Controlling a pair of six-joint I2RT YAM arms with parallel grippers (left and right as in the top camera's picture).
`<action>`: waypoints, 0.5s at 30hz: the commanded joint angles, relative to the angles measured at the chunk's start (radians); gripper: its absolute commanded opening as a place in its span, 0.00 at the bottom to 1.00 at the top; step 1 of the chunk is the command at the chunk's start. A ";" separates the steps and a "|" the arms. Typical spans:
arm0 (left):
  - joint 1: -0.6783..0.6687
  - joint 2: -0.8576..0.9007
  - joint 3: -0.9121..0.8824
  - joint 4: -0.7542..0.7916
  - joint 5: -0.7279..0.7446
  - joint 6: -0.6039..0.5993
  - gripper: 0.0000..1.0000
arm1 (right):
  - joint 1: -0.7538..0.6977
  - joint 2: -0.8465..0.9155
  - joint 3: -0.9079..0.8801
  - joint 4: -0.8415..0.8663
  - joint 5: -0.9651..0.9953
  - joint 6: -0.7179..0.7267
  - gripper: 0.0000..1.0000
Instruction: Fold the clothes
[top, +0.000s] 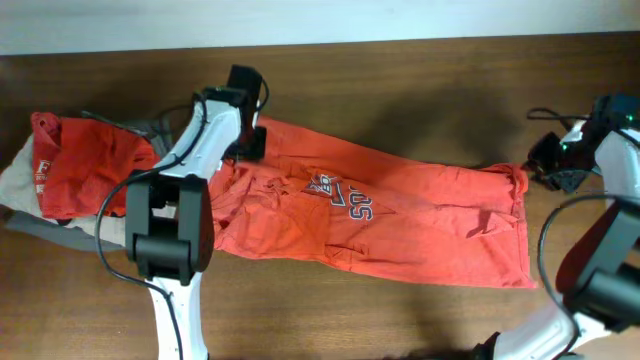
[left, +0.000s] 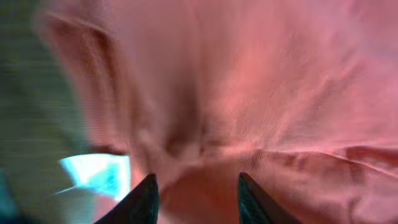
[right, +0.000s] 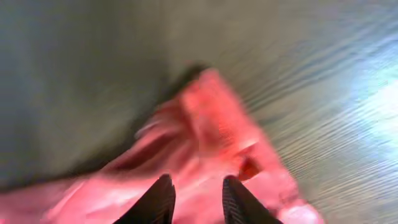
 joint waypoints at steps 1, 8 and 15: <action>0.007 -0.114 0.114 -0.061 -0.042 0.024 0.43 | 0.034 -0.176 0.025 -0.007 -0.059 -0.056 0.33; 0.007 -0.316 0.159 -0.245 -0.041 0.023 0.46 | 0.049 -0.450 0.024 -0.132 -0.055 -0.048 0.36; 0.007 -0.393 0.155 -0.417 0.040 0.022 0.50 | 0.049 -0.626 -0.017 -0.351 0.032 0.069 0.68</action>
